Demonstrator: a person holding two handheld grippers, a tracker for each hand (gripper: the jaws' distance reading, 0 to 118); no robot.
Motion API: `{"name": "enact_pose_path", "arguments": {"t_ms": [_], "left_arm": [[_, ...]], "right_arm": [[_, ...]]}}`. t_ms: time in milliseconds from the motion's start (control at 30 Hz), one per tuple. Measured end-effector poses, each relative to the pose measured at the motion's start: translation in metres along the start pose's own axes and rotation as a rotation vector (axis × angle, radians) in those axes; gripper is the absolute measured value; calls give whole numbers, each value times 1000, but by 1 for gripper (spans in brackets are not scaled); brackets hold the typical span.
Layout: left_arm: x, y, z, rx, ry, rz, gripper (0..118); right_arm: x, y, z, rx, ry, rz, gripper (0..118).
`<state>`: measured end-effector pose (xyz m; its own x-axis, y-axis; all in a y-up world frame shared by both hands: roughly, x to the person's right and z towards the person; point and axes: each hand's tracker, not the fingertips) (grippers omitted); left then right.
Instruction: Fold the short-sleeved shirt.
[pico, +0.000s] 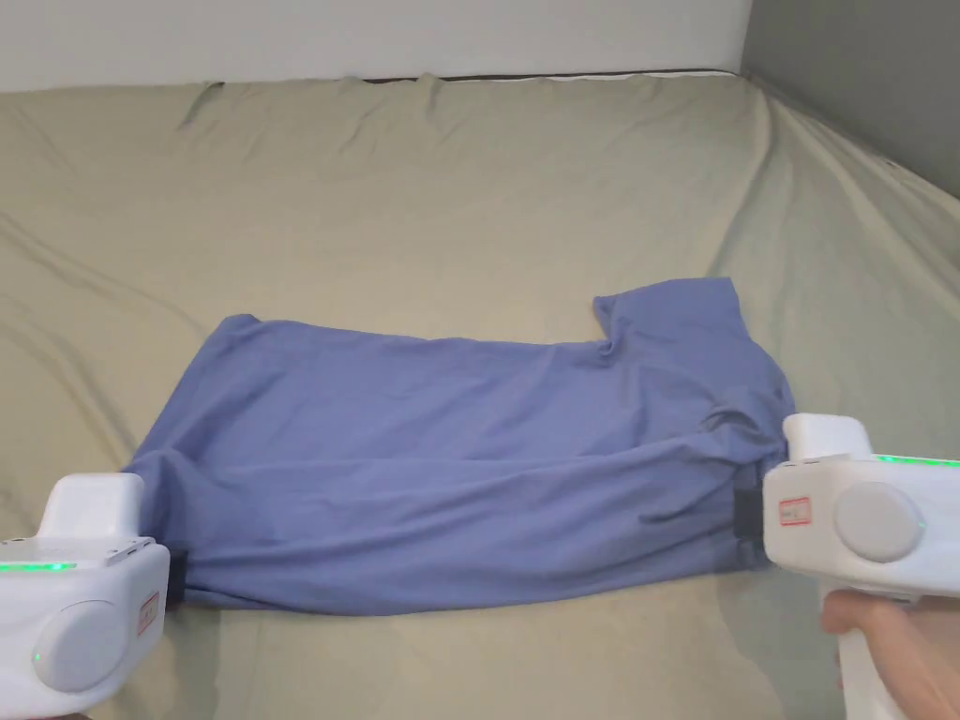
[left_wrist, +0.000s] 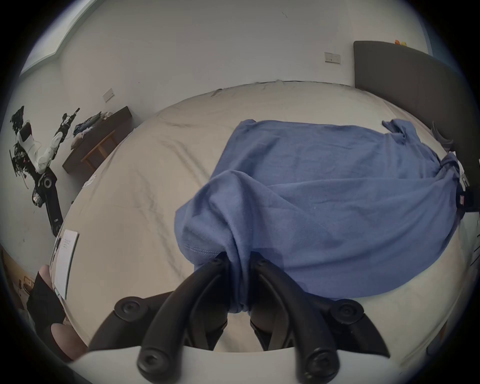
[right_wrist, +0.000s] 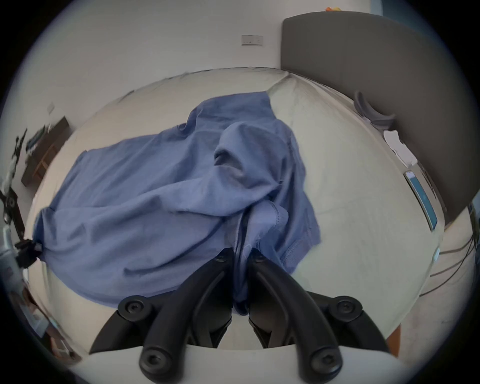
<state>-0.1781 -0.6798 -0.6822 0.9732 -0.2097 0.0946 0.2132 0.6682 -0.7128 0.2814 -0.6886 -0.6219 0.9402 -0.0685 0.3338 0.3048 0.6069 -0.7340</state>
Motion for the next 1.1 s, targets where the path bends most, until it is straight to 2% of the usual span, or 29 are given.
{"name": "enact_pose_path", "arguments": {"t_ms": [100, 433, 500, 600, 633, 667, 700, 733, 767, 800, 867, 967, 1000, 1033, 1067, 1100], "left_arm": [[0, -4, 12, 11, -6, 13, 13], [7, -38, 50, -16, -3, -15, 13], [2, -42, 54, -21, -5, -1, 13], [-2, -43, 53, -11, -35, 58, 13], [-4, -42, 51, -10, -38, 67, 13], [-5, -40, 50, -12, -45, 81, 14], [-7, -39, 50, -20, -59, 105, 22], [-10, -38, 52, -22, -66, 127, 47], [-13, -36, 56, -25, -79, 154, 99], [-14, -35, 63, 0, -94, 171, 114], [-13, -28, 80, 112, -98, 193, 115], [-9, -7, 89, 199, -116, 183, 114], [-8, 1, 87, 200, -114, 182, 112], [-7, 13, 85, 191, -101, 184, 98], [-5, 28, 83, 165, -74, 177, 38], [-4, 41, 78, 171, -48, 157, 0]], "right_arm": [[6, -13, 20, -10, 6, -18, 11], [8, -60, 69, -32, -37, 18, 12], [11, -62, 70, -41, -72, -10, 11], [11, -65, 67, -27, -63, -36, 14], [9, -66, 67, -27, -70, -36, 25], [8, -66, 69, -23, -77, -31, 64], [8, -68, 73, -17, -76, -29, 94], [8, -70, 79, -1, -71, -31, 106], [8, -70, 89, 65, -59, -41, 104], [8, -67, 97, 86, -43, -59, 103], [2, -60, 115, 167, -47, -65, 103], [-13, -36, 130, 272, -62, -4, 102], [-16, -29, 129, 299, -57, 18, 95], [-20, -22, 128, 311, -42, 46, 74], [-24, -11, 124, 291, -24, 61, 21], [-27, -1, 118, 274, -21, 63, 3]]}}
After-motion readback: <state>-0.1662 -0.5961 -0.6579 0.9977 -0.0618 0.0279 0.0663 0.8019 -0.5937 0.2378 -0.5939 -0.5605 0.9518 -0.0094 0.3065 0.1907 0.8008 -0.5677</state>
